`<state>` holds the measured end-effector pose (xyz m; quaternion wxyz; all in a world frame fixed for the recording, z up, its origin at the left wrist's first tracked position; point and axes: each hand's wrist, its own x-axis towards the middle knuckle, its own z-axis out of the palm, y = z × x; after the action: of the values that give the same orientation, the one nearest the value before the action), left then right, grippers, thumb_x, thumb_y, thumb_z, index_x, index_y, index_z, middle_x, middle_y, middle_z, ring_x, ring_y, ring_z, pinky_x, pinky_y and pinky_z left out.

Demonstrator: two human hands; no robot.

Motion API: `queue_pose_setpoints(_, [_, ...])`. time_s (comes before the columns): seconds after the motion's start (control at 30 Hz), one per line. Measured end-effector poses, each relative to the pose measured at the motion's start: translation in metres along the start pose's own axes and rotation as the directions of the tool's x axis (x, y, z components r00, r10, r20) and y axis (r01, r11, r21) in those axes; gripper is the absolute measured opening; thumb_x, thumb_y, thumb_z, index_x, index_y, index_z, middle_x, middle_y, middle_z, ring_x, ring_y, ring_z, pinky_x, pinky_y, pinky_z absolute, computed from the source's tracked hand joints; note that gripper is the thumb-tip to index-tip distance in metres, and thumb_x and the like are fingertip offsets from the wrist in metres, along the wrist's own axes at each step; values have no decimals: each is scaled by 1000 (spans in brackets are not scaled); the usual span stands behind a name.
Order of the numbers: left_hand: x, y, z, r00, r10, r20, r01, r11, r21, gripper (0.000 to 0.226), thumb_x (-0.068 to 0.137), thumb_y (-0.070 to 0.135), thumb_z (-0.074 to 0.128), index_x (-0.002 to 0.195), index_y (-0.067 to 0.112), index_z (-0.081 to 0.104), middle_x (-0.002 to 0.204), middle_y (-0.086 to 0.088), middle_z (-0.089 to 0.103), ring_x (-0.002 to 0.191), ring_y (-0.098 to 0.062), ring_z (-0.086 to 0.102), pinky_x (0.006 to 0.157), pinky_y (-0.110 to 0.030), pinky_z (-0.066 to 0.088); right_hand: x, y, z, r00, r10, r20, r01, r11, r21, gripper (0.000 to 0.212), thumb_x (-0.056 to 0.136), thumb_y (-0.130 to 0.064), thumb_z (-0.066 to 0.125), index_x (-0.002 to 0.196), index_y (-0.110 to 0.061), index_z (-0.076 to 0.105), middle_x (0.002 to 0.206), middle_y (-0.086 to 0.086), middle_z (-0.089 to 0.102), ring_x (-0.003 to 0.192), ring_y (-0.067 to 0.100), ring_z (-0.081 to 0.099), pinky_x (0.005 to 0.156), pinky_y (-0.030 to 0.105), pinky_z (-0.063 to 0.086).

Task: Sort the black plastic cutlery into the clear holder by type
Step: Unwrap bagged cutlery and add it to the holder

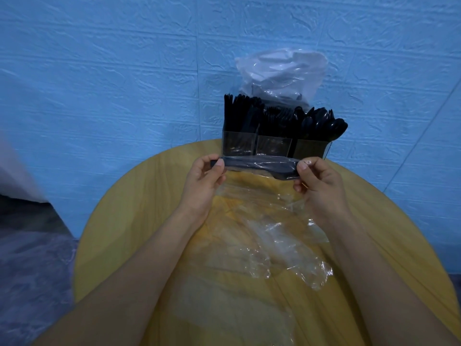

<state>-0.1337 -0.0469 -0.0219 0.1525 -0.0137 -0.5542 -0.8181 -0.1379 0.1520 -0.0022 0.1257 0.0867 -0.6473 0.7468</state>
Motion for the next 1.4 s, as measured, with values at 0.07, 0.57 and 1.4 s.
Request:
queue_pose_setpoints(0.07, [-1,1,0,1000,-12,15,12,1000,-28,7,94,9,51,93,16,54,88,-1,53,81,-7,57,75,-16,49,0,-1,-1,1000,3,-4,-3,1000,27,17,94,-6,51,78,-11,54,63,-1,48,52,7,46,51,18,40])
queue_pose_setpoints(0.57, [-5,2,-4,992,-102,74,100,994,32,14,88,-1,57,96,11,58,87,-4,58,76,-10,58,67,-16,52,2,5,-4,972,-189,-140,145,949,-279,8,91,-6,60,83,-6,62,63,5,57,54,5,53,56,15,45])
queue_pose_setpoints(1.4, [6,-1,-10,991,59,-121,-40,987,154,21,97,11,48,77,16,54,59,5,49,53,-5,44,53,-17,38,11,17,-17,938,-120,-325,25,959,-283,24,93,-10,55,74,-22,49,66,1,53,56,13,46,61,32,40])
